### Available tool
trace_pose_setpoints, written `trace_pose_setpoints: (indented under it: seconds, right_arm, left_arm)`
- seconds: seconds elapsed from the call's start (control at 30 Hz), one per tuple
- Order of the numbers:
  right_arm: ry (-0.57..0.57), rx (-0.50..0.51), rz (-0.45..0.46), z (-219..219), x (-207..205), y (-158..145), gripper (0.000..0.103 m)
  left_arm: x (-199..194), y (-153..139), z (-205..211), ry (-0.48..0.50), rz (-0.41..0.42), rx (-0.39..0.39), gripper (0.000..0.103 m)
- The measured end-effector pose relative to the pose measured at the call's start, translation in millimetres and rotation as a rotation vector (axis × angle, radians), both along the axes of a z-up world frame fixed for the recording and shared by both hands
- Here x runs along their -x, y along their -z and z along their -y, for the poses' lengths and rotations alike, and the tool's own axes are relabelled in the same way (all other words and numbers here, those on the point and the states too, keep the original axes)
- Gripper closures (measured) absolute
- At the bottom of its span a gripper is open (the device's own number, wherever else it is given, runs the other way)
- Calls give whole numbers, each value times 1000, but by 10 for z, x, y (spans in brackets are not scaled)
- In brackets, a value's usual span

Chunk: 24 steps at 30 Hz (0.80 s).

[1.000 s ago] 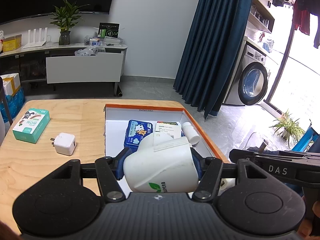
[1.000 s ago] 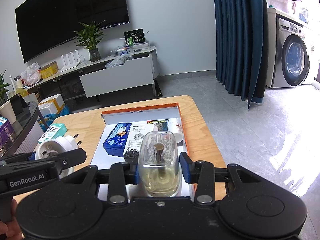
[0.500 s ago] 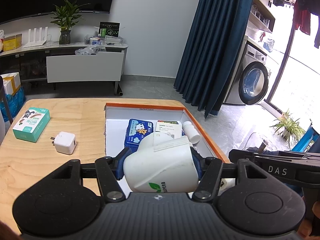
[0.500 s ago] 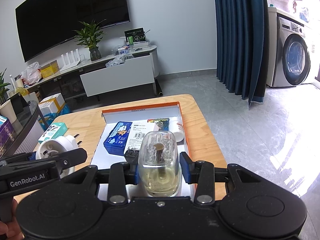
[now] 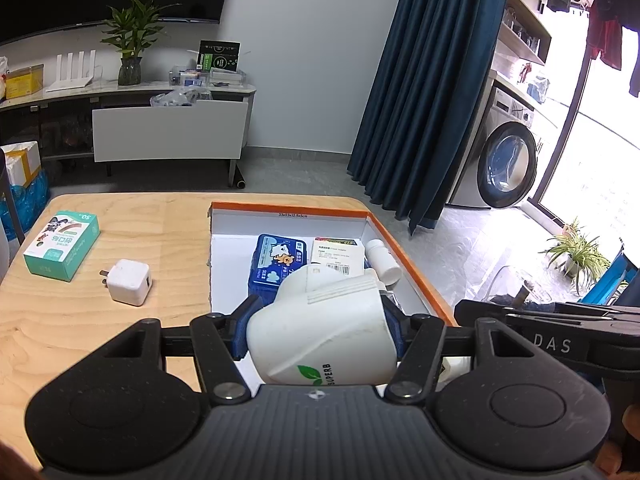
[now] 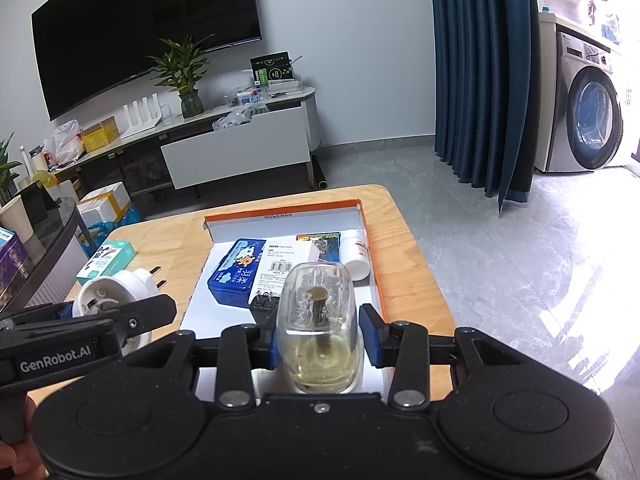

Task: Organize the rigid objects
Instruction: 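Hold the plug-in device and glass bottle above the white box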

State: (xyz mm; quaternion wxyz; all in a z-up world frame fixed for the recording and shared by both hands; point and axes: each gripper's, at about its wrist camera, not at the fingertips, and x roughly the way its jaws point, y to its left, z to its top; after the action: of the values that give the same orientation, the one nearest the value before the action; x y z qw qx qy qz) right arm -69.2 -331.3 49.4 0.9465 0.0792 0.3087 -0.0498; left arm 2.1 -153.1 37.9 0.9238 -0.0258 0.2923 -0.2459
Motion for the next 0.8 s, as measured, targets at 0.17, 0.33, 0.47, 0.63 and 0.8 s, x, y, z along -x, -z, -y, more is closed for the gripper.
trace_pose_setpoints:
  seconds: [0.17, 0.33, 0.47, 0.63, 0.8]
  right_arm:
    - [-1, -3, -9, 13, -20, 19, 55]
    - [0, -4, -13, 21, -18, 27, 55]
    - [-2, -6, -17, 25, -24, 32, 55]
    - [-3, -5, -20, 40, -50, 35, 55]
    - [-4, -6, -22, 39, -53, 38, 55]
  left_arm:
    - [-13, 24, 2, 1, -6, -1, 41]
    - [-24, 36, -11, 3, -11, 1, 41]
    - [-44, 39, -26, 5, -16, 3, 41]
    - [-55, 39, -28, 4, -18, 1, 41]
    - [-65, 34, -21, 6, -22, 0, 41]
